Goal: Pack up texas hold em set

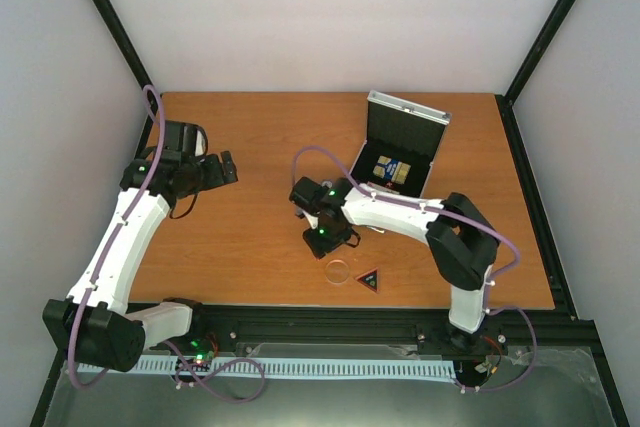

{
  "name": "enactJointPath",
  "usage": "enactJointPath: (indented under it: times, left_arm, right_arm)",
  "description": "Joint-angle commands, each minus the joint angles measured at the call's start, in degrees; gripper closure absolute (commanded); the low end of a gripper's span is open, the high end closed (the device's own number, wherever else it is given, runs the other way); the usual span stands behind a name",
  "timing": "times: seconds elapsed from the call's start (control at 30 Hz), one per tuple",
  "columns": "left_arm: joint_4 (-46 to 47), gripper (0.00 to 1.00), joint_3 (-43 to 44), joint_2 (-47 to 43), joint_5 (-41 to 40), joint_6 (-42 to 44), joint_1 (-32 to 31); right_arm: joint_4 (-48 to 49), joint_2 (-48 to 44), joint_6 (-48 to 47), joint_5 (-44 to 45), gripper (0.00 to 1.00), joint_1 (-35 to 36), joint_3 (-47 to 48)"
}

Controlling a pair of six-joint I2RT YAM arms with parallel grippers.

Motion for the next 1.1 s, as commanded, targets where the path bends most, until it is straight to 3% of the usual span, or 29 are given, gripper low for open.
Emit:
enactJointPath:
  times: [0.0,0.9,1.07]
  left_arm:
    - [-0.16,0.00,0.64,-1.35,0.05,-0.86,-0.26]
    - [-0.43,0.00,0.72,-0.13,-0.58,0.37,-0.26]
    - [-0.31,0.00,0.58,0.15,-0.64,0.55,-0.26]
  right_arm:
    - [0.47,3.38,1.18,-1.01,0.53,0.65,2.05]
    - [0.59,9.94,1.24,-1.22,0.57,2.94,3.63]
    - [0.52,10.56,1.75,-0.92,0.61,3.19,2.91]
